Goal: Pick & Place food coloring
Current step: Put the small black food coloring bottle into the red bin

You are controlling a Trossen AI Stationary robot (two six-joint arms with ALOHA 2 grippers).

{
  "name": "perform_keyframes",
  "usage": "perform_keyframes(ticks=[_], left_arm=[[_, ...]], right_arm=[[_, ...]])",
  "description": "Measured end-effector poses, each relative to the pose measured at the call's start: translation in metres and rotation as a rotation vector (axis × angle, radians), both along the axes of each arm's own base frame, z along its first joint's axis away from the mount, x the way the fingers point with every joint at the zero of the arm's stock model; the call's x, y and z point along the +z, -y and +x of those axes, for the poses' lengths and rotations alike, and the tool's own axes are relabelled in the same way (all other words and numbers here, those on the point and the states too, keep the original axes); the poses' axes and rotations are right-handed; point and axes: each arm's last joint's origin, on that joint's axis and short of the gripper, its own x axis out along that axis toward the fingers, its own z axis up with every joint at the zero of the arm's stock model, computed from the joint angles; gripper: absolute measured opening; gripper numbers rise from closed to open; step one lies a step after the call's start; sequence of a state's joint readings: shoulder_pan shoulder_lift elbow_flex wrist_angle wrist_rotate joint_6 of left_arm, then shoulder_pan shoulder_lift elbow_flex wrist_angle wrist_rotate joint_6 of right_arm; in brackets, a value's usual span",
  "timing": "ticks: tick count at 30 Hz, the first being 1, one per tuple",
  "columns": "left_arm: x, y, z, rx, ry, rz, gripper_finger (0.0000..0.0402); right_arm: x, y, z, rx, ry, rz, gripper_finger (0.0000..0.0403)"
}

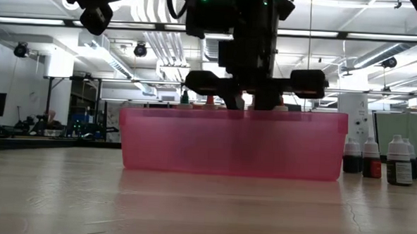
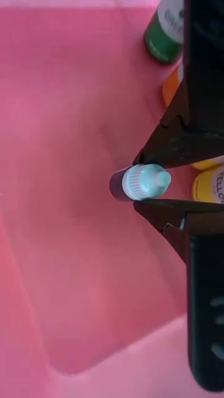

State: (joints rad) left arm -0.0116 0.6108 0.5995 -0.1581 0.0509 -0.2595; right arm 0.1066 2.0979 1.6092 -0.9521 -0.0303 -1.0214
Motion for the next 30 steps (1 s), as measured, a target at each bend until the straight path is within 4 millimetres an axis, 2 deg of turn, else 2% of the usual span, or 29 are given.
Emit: perform_keyframes(ticks=[18,30], left_arm=[[0.0,0.0,0.0,0.001,0.0,-0.005,0.0],[0.0,0.0,0.0,0.003,-0.001,-0.021,0.0]], right_arm=[[-0.001,0.003,0.006,-0.021,0.061,0.035,0.0068],[0.0,0.011,0.01,-0.129,0.089,0.057,0.0068]])
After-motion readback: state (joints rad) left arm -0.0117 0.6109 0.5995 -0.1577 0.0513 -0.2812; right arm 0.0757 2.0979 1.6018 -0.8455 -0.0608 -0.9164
